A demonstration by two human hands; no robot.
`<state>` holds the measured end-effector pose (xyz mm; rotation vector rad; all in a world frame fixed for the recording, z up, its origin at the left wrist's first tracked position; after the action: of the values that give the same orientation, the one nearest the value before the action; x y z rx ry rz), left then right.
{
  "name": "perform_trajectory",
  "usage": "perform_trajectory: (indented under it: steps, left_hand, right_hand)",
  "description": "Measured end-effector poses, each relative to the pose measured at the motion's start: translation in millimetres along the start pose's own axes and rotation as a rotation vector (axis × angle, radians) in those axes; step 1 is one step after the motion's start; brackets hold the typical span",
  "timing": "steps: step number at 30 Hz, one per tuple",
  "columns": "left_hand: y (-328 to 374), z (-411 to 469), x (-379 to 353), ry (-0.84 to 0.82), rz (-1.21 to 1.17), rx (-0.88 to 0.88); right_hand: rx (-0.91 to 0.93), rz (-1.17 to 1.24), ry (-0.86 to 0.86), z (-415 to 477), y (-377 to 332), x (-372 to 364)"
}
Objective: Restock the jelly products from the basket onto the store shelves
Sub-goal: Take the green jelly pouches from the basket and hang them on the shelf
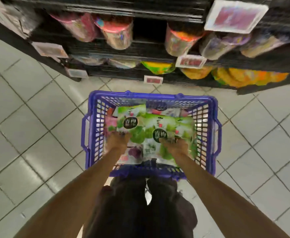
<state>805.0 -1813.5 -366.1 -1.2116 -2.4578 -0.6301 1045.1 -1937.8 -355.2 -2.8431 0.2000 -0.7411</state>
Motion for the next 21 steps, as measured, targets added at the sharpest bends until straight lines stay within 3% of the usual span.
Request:
perform_trajectory:
  steps: [5, 7, 10, 12, 16, 21]
  left_hand:
    - [9.1, 21.9, -3.2, 0.144, 0.105, -0.023]
    - [4.0, 30.2, -3.0, 0.062, -0.041, 0.044]
    - [4.8, 19.9, -4.1, -0.144, -0.48, 0.174]
    - [10.2, 1.0, 4.6, -0.182, -0.462, 0.162]
    - [30.3, -62.1, 33.3, -0.262, -0.447, 0.026]
    - [91.6, -176.7, 94.4, -0.274, -0.493, -0.248]
  right_hand:
    - [-0.038, -0.181, 0.14, 4.4, 9.8, -18.5]
    - [0.0, -0.093, 0.097, 9.9, 12.6, -20.8]
    - [-0.03, -0.008, 0.031, 15.8, 14.5, -10.1]
    - [-0.076, 0.107, -0.028, 12.5, 12.7, 1.3]
    - [-0.074, 0.43, -0.132, -28.5, -1.7, 40.6]
    - [0.145, 0.581, -0.189, -129.2, -58.3, 119.5]
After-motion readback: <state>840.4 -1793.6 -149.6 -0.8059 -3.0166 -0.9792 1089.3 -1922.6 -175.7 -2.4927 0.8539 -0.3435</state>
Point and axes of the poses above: each hand's wrist, its own z-axis towards the middle knuckle, its own x-axis out of the back of the hand, y = z × x, the point moved 8 cm from there along z, towards the middle knuckle, and after that the axes turned 7 degrees about z, right-handed, at the moved point
